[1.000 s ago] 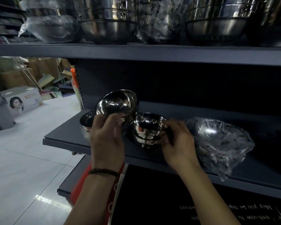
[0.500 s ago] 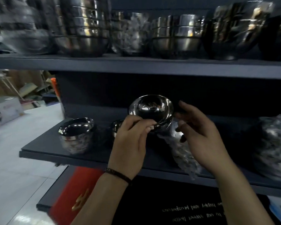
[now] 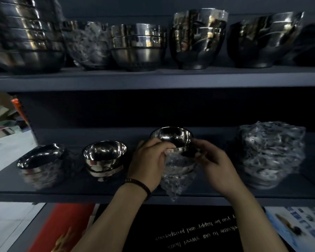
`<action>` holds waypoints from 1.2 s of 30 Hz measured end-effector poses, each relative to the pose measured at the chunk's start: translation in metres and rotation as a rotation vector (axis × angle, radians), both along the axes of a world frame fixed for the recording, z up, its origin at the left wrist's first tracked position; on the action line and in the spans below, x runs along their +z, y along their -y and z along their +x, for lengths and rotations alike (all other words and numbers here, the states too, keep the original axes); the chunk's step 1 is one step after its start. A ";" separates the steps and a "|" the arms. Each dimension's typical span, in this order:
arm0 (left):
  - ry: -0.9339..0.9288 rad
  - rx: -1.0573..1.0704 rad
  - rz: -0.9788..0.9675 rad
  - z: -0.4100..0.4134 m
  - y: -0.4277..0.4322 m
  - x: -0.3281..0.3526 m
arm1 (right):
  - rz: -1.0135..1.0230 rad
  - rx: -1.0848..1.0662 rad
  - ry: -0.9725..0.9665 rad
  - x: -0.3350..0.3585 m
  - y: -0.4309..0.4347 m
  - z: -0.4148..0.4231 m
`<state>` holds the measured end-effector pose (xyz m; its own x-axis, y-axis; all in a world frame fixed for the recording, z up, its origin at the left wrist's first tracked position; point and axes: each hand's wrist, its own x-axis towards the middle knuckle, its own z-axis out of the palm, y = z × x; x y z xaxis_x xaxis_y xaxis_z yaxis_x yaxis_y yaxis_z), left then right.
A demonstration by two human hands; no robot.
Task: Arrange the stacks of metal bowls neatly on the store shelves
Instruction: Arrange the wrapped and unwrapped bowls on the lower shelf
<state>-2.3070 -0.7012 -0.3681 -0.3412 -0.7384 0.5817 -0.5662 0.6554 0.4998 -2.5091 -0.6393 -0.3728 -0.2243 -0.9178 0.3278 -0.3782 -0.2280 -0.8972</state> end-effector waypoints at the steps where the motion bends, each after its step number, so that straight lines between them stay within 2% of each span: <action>1: 0.014 0.009 0.010 -0.002 0.000 -0.002 | 0.006 -0.003 0.004 -0.003 0.000 -0.002; 8: 0.095 0.035 0.016 -0.009 -0.001 -0.017 | 0.056 0.016 -0.011 -0.015 -0.003 -0.008; 13: 0.010 0.088 0.021 -0.008 -0.001 -0.026 | 0.063 -0.045 -0.027 -0.016 -0.004 -0.007; 16: -0.123 0.168 0.143 -0.008 -0.007 -0.026 | 0.051 -0.065 -0.055 -0.018 -0.007 -0.007; 18: -0.102 0.190 0.254 -0.007 -0.007 -0.030 | 0.054 -0.062 -0.077 -0.016 -0.008 -0.005; 23: -0.176 0.067 0.426 -0.016 -0.010 -0.043 | 0.000 -0.082 -0.229 -0.020 -0.003 0.006; 30: -0.177 0.087 0.351 -0.016 -0.001 -0.051 | -0.044 -0.145 -0.309 -0.027 0.012 0.018; 34: -0.057 0.181 0.318 -0.005 0.009 -0.051 | -0.089 -0.171 -0.319 -0.027 0.020 0.026; 36: 0.012 0.235 0.244 -0.004 0.008 -0.045 | -0.077 -0.257 -0.426 -0.023 0.022 0.029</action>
<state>-2.3109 -0.7089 -0.4126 -0.1510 -0.9146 0.3751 -0.6941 0.3683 0.6185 -2.4804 -0.6609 -0.3956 -0.2718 -0.8196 0.5044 -0.7597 -0.1390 -0.6352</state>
